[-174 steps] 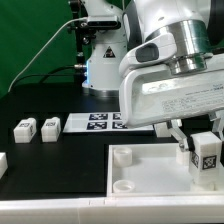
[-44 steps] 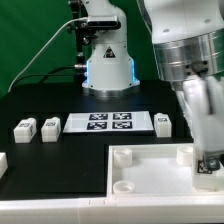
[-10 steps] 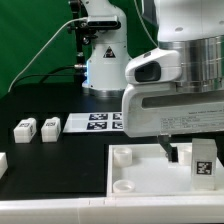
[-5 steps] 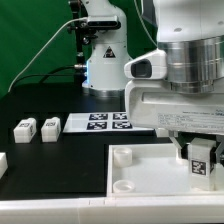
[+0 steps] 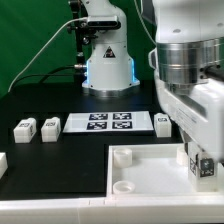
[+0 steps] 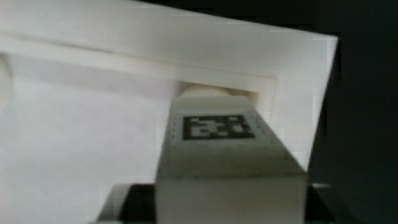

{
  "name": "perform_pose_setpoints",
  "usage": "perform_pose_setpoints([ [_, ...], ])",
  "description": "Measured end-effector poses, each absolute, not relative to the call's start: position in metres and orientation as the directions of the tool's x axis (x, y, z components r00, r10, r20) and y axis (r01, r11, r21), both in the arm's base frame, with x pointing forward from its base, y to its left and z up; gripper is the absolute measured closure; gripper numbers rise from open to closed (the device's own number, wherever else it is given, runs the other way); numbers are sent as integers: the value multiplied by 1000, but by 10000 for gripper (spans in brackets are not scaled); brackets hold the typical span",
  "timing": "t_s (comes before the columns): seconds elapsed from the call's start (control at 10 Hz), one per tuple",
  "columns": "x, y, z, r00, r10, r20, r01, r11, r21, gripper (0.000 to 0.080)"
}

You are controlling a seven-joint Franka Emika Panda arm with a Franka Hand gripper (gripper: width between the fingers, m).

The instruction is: Assemble one leg

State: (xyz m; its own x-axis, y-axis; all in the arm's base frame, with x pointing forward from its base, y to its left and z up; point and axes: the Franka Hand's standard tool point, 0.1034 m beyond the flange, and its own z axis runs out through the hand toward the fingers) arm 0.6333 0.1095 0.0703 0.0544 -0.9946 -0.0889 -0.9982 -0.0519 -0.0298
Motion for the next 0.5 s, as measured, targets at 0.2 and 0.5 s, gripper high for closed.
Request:
perform_pose_setpoints([
  [0.2,633,111,70,-205,-973,-104,-978,207,-3,506],
  [0.5,633,113,71,-365,-925,-105,-931,366,10,506],
])
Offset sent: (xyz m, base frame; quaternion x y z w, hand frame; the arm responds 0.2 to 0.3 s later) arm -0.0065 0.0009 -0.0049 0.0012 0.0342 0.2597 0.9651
